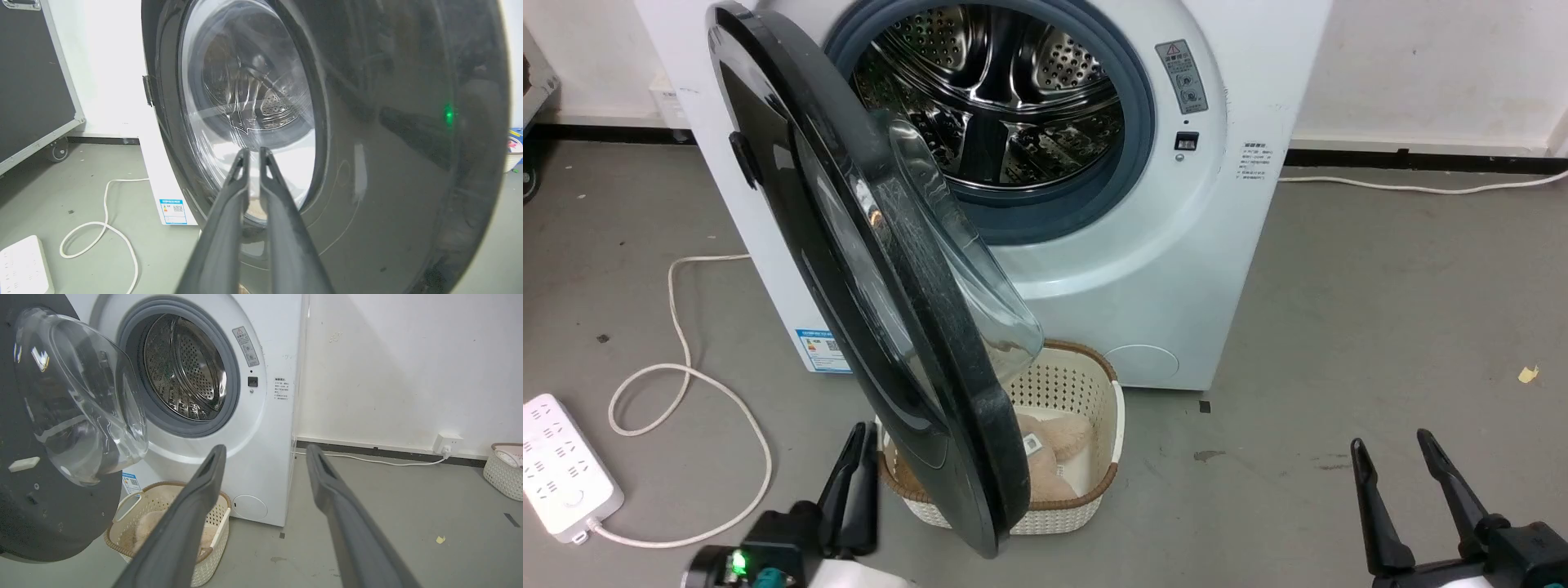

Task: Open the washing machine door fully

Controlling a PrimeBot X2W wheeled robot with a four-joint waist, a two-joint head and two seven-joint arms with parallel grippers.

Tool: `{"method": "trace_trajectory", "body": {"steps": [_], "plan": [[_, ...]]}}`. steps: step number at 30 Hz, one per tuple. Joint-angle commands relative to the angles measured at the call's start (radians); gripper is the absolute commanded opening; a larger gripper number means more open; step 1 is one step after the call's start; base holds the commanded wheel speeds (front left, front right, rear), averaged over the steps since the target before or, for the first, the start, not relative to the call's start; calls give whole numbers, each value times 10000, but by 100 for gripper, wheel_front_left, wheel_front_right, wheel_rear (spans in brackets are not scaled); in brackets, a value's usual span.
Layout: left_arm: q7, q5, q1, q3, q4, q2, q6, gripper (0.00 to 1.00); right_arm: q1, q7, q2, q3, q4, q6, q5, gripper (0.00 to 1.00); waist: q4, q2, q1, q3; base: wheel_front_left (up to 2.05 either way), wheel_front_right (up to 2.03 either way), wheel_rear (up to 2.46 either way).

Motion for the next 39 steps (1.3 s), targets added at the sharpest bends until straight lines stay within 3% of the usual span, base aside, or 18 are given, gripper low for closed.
{"method": "trace_trajectory", "body": {"steps": [1, 13, 23, 24, 25, 29, 39], "plan": [[-55, 48, 7, 130, -208, 19, 2, 0, -39, -43, 17, 7, 8, -9, 112, 100, 10, 0, 0, -1, 0, 0, 0], [-25, -632, -1468, 1029, -3201, -12, 611, 0, -76, -48, 18, -8, -82, -9, 236, 100, 133, 0, 0, -30, 0, 0, 0], [1838, -593, -2889, -387, -5567, -8, 555, 0, -103, -48, 18, 65, 19, -9, 427, 100, 59, 0, 0, -50, 0, 0, 0], [2532, -651, -2796, -1061, -5611, -13, 449, 0, -110, -48, 18, 123, 106, -9, 583, 100, 22, 0, 0, -38, 0, 0, 0], [2532, -651, -2796, -1061, -5611, -13, 449, 0, -110, -48, 18, 123, 106, -9, 583, 100, 22, 0, 0, -38, 0, 0, 0], [3502, -936, -2178, -2567, -5176, -22, 304, 0, -159, -49, 18, 119, 175, -9, 663, 100, -45, 0, 0, 36, 0, 0, 0], [3551, -1400, -983, -4166, -3377, -28, 397, 0, -269, -49, 18, 176, 319, -9, 791, 100, -42, 0, 0, 253, 0, 0, 0]]}}
